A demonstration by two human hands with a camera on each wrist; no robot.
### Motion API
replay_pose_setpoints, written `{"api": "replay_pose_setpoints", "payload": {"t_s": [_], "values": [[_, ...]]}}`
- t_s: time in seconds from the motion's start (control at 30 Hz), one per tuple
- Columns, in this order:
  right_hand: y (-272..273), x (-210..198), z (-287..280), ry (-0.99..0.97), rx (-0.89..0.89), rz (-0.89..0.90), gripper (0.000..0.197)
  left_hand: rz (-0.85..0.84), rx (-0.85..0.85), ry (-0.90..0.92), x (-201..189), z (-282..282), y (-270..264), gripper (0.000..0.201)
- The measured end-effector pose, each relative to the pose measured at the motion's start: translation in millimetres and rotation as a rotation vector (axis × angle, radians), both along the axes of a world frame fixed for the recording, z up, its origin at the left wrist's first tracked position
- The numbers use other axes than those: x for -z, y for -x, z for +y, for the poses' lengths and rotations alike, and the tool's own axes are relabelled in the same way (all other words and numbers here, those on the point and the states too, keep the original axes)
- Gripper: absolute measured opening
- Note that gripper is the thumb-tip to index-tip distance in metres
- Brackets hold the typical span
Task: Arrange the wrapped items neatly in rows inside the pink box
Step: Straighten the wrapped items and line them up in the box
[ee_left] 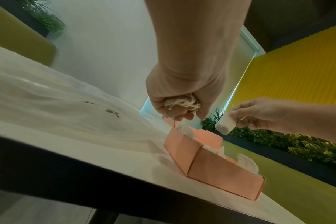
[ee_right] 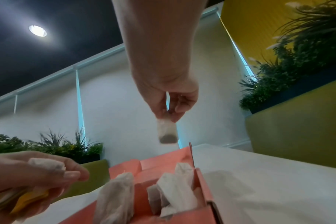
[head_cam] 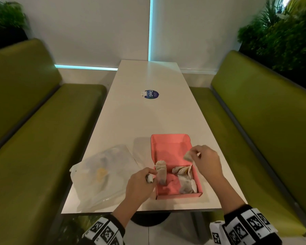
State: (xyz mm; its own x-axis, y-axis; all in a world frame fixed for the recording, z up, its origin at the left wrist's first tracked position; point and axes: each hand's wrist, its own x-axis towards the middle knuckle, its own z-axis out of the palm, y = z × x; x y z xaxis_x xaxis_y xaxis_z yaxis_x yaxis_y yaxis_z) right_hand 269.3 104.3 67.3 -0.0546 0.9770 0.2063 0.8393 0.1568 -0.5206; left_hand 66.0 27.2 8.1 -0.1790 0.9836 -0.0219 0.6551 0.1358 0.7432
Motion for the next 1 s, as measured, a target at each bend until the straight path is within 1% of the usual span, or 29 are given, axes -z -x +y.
{"api": "replay_pose_setpoints", "payload": {"t_s": [0.03, 0.07, 0.1, 0.17, 0.2, 0.23, 0.27, 0.33, 0.4, 0.47, 0.57, 0.67, 0.73, 0.8, 0.87, 0.93, 1.0], "values": [[1, -3, -1, -0.055, 0.027, 0.032, 0.010, -0.013, -0.007, -0.015, -1, 0, 1, 0.015], [1, -9, -3, -0.031, -0.014, 0.038, 0.010, -0.033, -0.013, -0.034, -1, 1, 1, 0.013], [3, -15, -5, 0.079, -0.110, 0.023, 0.009, -0.056, -0.015, -0.055, -2, 0, 1, 0.012], [9, -25, -12, 0.416, -0.335, -0.051, 0.008, -0.093, -0.009, -0.099, -4, 0, 0, 0.010], [12, -28, -14, 0.478, -0.388, -0.101, 0.008, -0.111, -0.002, -0.121, -4, 0, 0, 0.009], [13, -28, -14, 0.442, -0.378, -0.142, 0.010, -0.129, 0.003, -0.144, -4, 1, 0, 0.009], [15, -28, -12, 0.373, -0.328, -0.145, 0.011, -0.149, 0.005, -0.164, -4, 1, -1, 0.009], [18, -27, -10, 0.306, -0.229, -0.045, 0.010, -0.196, 0.009, -0.183, -5, 2, -1, 0.009], [21, -26, -11, 0.338, -0.212, 0.074, 0.006, -0.239, 0.018, -0.198, -6, 2, -2, 0.009], [23, -28, -14, 0.372, -0.213, 0.114, 0.004, -0.272, 0.031, -0.215, -9, 1, -5, 0.011], [25, -30, -17, 0.404, -0.203, 0.187, 0.005, -0.312, 0.056, -0.224, -13, -1, -8, 0.018], [30, -31, -22, 0.449, -0.191, 0.278, 0.008, -0.348, 0.117, -0.175, -17, -4, -13, 0.019], [35, -30, -26, 0.488, -0.180, 0.332, 0.007, -0.348, 0.132, -0.132, -19, -6, -17, 0.023], [39, -31, -30, 0.532, -0.167, 0.427, 0.003, -0.347, 0.126, -0.132, -20, -7, -19, 0.027], [41, -32, -33, 0.572, -0.177, 0.506, 0.010, -0.352, 0.143, -0.158, -20, -7, -19, 0.028], [41, -32, -33, 0.605, -0.202, 0.531, 0.018, -0.338, 0.182, -0.175, -18, -5, -19, 0.028], [40, -30, -33, 0.624, -0.224, 0.550, 0.016, -0.304, 0.212, -0.173, -14, -3, -18, 0.024]]}}
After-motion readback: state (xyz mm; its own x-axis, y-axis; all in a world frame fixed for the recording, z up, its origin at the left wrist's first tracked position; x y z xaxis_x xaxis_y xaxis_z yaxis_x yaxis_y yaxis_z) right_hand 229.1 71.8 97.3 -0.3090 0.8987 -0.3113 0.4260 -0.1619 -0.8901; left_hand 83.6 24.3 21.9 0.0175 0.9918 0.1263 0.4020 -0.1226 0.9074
